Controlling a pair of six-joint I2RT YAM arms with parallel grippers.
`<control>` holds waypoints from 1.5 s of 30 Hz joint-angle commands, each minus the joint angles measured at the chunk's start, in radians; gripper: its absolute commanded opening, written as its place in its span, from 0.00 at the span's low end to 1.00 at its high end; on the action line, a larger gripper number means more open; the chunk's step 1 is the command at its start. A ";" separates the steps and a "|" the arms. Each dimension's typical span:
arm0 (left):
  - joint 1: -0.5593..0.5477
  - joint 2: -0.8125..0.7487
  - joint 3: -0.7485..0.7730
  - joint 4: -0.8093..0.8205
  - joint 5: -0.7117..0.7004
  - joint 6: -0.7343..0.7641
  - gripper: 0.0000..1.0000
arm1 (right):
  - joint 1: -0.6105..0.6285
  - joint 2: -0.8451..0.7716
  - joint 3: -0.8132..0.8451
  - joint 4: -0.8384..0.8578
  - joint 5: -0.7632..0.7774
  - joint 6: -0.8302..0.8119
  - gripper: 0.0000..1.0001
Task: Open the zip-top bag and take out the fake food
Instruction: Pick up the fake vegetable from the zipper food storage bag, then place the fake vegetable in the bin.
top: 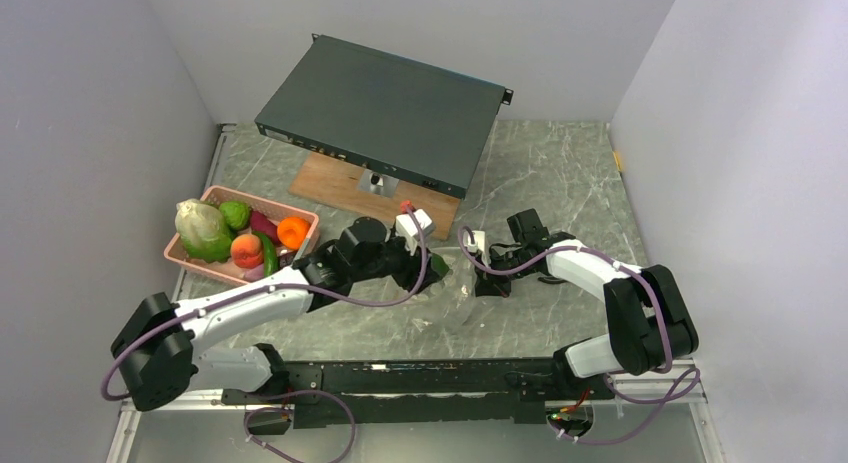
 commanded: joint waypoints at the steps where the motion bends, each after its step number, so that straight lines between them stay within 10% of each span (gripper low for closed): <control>1: 0.011 -0.081 0.017 -0.115 -0.013 0.061 0.00 | -0.002 -0.023 0.032 0.016 -0.031 -0.026 0.00; 25: 0.448 -0.479 -0.074 -0.456 -0.463 0.060 0.00 | -0.003 -0.014 0.035 0.029 -0.023 -0.017 0.00; 45: 0.844 -0.382 -0.166 -0.365 -0.371 -0.101 0.00 | -0.006 -0.010 0.035 0.032 -0.013 -0.013 0.00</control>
